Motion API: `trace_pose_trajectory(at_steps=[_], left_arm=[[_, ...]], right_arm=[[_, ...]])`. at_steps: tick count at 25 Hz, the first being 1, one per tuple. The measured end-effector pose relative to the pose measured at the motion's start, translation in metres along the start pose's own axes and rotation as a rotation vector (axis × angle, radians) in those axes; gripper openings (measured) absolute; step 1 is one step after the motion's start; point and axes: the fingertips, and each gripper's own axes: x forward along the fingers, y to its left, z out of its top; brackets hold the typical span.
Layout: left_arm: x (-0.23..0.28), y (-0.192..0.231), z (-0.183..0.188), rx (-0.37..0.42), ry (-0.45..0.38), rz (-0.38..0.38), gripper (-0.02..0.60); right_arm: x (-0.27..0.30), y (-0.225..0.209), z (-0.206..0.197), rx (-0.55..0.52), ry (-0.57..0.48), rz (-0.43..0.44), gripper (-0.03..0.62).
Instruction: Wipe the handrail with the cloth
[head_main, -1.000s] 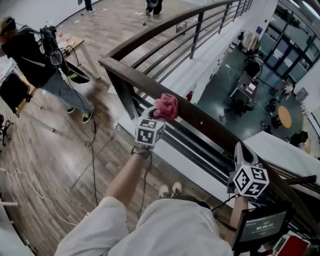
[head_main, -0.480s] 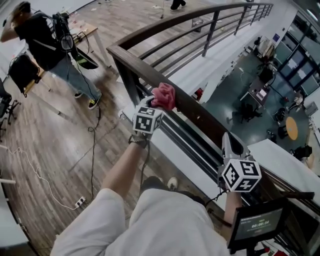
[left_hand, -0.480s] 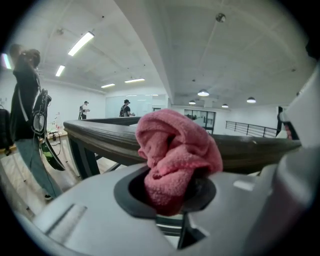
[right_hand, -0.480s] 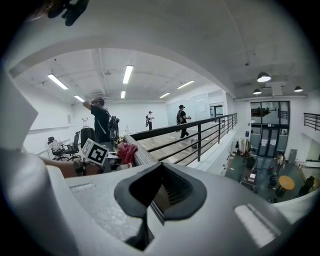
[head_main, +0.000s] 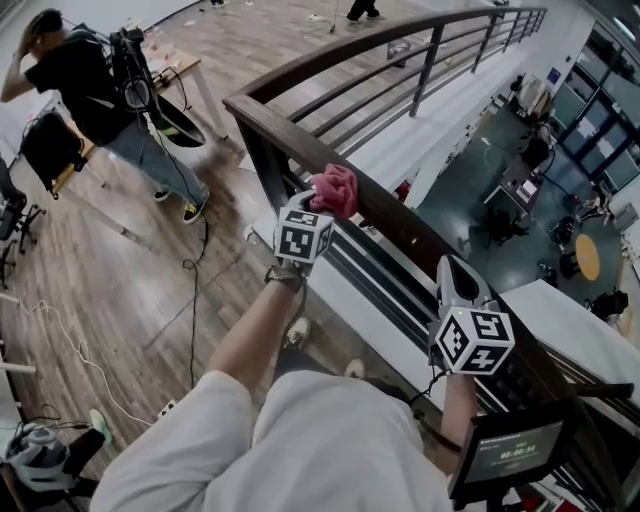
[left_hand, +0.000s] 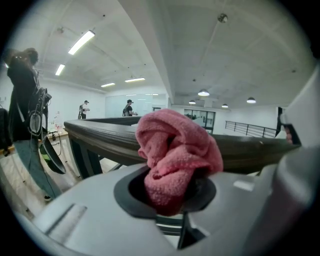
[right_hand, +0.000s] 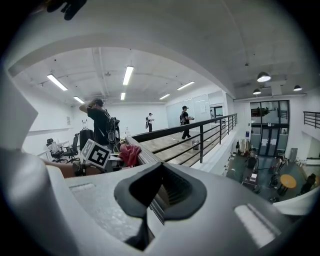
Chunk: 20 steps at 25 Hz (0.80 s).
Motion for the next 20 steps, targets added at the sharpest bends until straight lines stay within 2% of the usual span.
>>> trace_pose_trajectory(at_steps=[10,20], left_arm=[[0.007,0.033,0.006,0.029,0.007,-0.060,0.089],[0.018,0.105,0.015,0.052,-0.006,-0.033,0.089]], right_arm=[[0.025,0.035,0.008,0.030,-0.011,-0.025,0.002],[0.059,0.052,0.016,0.043,-0.026,-0.051,0.002]])
